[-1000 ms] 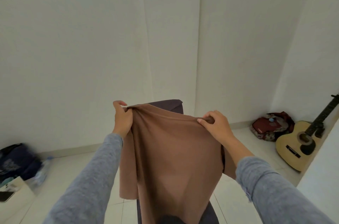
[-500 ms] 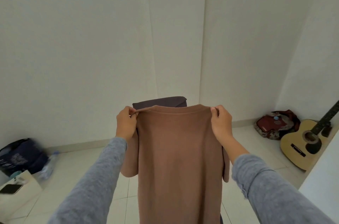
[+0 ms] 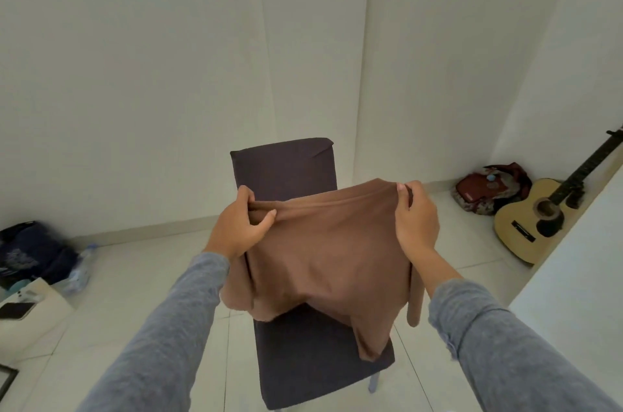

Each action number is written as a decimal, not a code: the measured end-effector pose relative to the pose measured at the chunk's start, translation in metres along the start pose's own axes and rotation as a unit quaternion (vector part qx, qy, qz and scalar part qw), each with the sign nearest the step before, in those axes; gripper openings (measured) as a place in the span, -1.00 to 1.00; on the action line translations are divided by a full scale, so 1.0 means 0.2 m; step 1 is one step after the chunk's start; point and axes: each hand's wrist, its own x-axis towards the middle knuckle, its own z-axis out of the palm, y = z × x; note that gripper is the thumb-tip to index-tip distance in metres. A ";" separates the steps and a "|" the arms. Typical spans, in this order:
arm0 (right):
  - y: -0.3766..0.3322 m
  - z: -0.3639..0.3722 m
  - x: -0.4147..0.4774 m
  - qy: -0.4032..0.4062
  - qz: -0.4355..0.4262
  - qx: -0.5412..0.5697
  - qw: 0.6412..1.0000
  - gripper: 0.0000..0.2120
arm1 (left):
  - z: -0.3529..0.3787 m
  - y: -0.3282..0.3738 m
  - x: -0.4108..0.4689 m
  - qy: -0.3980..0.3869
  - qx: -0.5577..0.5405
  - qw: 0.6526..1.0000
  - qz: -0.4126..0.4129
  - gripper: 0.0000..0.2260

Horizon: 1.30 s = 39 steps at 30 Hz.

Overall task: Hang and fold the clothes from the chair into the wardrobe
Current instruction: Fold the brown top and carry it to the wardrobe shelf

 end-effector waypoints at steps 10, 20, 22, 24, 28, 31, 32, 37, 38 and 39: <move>0.07 -0.03 -0.16 -0.067 -0.009 -0.021 0.998 -0.74 | 0.09 -0.14 -0.17 -0.030 -0.010 0.999 -0.019 -0.89; 0.09 -0.14 -0.34 -0.069 0.004 -0.059 0.996 -0.77 | 0.08 -0.09 -0.33 0.054 -0.032 0.994 -0.092 -0.76; 0.08 -0.16 -0.40 -0.061 0.008 -0.064 0.996 -0.75 | 0.05 -0.08 -0.40 0.055 -0.039 0.993 -0.093 -0.76; 0.05 -0.19 -0.46 -0.052 0.011 -0.066 0.996 -0.75 | 0.02 -0.08 -0.46 0.066 -0.054 0.992 -0.097 -0.74; -0.03 -0.26 -0.57 -0.032 0.006 -0.065 0.997 -0.74 | -0.06 -0.08 -0.59 0.098 -0.092 0.986 -0.096 -0.73; -0.06 -0.34 -0.68 -0.020 -0.007 -0.061 0.998 -0.73 | -0.12 -0.05 -0.69 0.116 -0.107 0.984 -0.085 -0.72; -0.07 -0.37 -0.71 -0.017 -0.013 -0.060 0.998 -0.73 | -0.14 -0.03 -0.73 0.122 -0.110 0.983 -0.081 -0.72; -0.11 -0.51 -0.80 0.018 -0.029 -0.047 0.998 -0.72 | -0.20 0.06 -0.87 0.166 -0.150 0.973 -0.056 -0.79; -0.12 -0.53 -0.80 0.025 -0.028 -0.046 0.998 -0.71 | -0.21 0.08 -0.88 0.172 -0.160 0.971 -0.051 -0.80; -0.13 -0.55 -0.79 0.032 -0.027 -0.045 0.998 -0.71 | -0.21 0.10 -0.88 0.176 -0.164 0.970 -0.044 -0.80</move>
